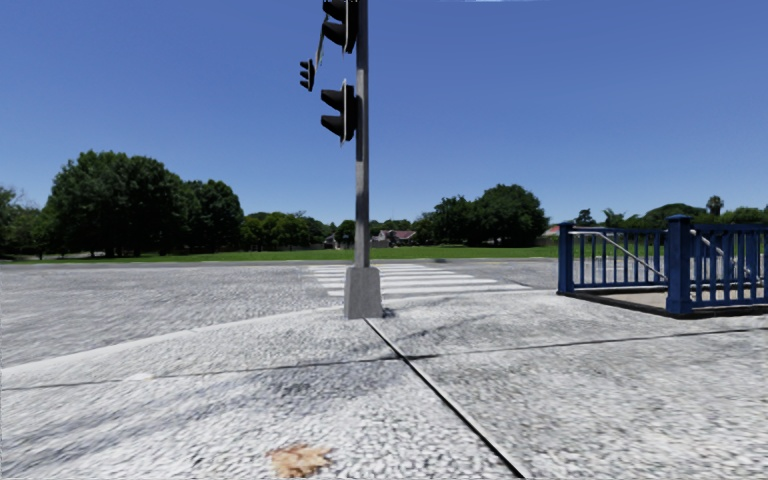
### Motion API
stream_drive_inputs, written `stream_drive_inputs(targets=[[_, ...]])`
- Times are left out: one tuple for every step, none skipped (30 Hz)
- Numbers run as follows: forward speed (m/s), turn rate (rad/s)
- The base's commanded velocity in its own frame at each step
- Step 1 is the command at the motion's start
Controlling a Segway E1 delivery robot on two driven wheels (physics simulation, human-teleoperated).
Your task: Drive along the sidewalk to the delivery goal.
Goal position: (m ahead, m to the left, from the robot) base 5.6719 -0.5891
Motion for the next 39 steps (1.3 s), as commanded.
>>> stream_drive_inputs(targets=[[2.0, -0.43], [2.0, -0.43], [1.97, -0.43], [1.97, -0.43], [1.88, -0.43], [1.75, -0.43], [1.65, -0.43], [1.65, -0.43], [1.6, -0.44], [1.57, -0.44], [1.56, -0.44], [1.56, -0.44], [1.56, -0.44], [1.56, -0.44], [1.55, -0.44], [1.55, -0.44], [1.55, -0.44], [1.55, -0.44], [1.55, -0.44], [1.55, -0.44], [1.55, -0.44], [1.55, -0.44], [1.55, -0.44], [1.55, -0.44], [1.55, -0.44], [1.55, -0.44], [1.55, -0.44], [1.55, -0.44], [1.55, -0.44], [1.55, -0.44], [1.55, -0.44], [1.55, -0.43], [1.55, -0.43], [1.55, -0.3], [1.55, -0.08], [1.55, 0.0], [1.55, 0.0], [1.55, 0.0], [1.55, 0.0]])
